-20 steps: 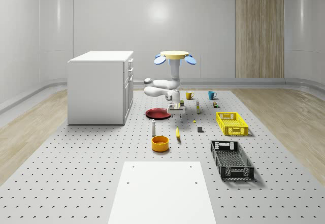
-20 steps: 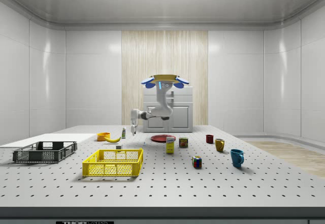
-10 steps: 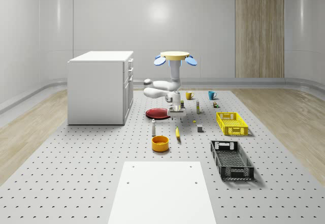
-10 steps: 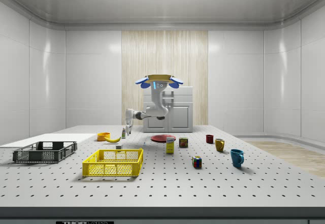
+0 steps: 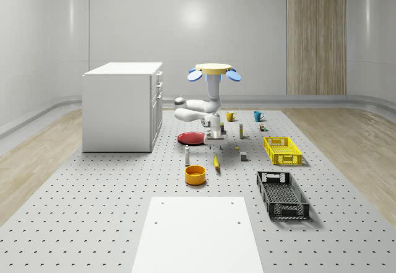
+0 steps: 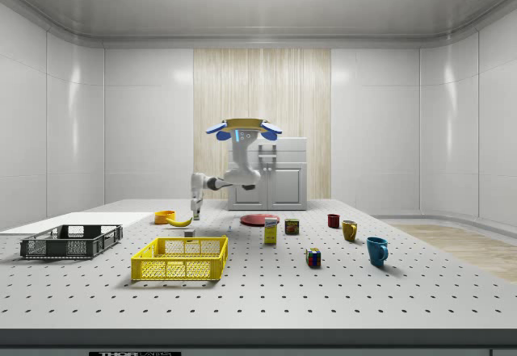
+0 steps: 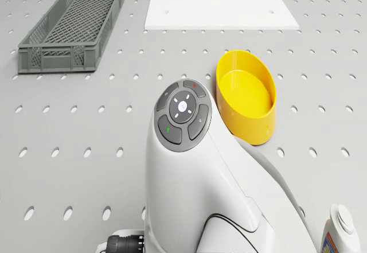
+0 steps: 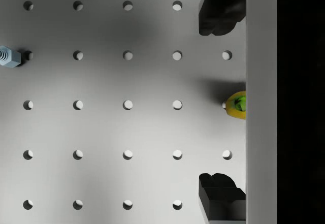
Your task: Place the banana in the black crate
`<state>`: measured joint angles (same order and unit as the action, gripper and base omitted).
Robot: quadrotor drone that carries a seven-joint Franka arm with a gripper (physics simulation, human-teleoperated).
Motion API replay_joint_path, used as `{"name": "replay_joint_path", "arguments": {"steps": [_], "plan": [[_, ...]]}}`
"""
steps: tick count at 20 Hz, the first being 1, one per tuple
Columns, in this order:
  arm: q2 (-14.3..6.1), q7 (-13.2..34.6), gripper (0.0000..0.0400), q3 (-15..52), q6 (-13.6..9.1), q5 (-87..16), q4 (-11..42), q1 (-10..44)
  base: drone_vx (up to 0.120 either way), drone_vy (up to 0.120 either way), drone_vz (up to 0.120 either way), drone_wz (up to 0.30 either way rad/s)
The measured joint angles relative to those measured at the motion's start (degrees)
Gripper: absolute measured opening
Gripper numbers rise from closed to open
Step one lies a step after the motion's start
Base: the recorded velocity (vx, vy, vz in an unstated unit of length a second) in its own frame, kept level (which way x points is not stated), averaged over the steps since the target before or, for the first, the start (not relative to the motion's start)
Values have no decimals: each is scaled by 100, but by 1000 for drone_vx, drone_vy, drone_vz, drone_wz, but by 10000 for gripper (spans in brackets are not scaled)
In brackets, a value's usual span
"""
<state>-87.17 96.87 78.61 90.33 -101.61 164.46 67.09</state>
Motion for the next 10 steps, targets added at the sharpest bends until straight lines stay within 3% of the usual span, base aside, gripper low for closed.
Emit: {"name": "replay_joint_path", "arguments": {"steps": [10], "plan": [[-58,10,400,8,54,23,-2,12,120,0,0,0]]}}
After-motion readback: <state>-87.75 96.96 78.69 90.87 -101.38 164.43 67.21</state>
